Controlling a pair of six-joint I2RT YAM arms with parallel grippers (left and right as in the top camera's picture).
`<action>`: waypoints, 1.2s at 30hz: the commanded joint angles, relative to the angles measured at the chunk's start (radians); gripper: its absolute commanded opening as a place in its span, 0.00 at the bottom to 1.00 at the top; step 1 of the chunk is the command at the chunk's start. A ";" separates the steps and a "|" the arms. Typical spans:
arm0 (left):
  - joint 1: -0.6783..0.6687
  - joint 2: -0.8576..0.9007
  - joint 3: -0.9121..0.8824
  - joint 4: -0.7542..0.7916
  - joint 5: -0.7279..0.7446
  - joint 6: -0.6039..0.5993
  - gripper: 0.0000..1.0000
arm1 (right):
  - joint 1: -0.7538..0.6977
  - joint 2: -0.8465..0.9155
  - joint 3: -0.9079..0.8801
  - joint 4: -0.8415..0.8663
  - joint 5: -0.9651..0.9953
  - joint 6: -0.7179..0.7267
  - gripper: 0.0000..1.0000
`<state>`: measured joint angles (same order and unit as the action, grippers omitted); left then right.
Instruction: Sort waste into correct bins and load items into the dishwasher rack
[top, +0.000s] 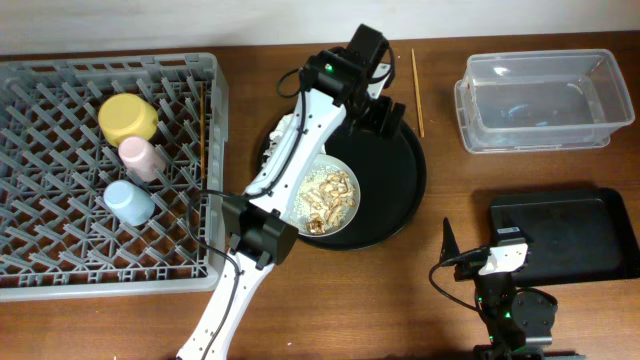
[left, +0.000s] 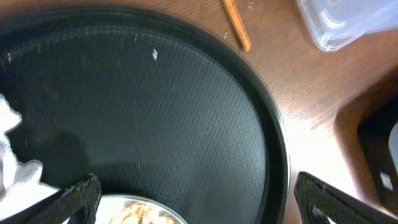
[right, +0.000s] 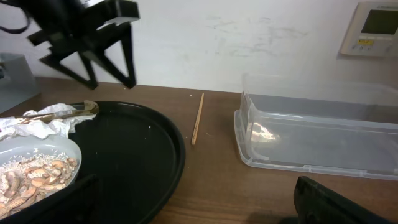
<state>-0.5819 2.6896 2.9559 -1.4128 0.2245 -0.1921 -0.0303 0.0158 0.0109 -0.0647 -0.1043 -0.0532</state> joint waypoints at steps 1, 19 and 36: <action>-0.016 -0.037 0.000 0.150 -0.047 -0.017 0.99 | -0.003 -0.007 -0.005 -0.006 0.005 0.001 0.98; -0.158 -0.036 -0.367 0.952 -0.586 -0.088 0.75 | -0.003 -0.007 -0.005 -0.006 0.005 0.001 0.98; -0.179 0.031 -0.474 1.109 -0.588 -0.208 0.71 | -0.003 -0.007 -0.005 -0.006 0.005 0.001 0.98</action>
<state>-0.7536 2.6869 2.4905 -0.3088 -0.3496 -0.3866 -0.0303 0.0158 0.0105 -0.0647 -0.1043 -0.0525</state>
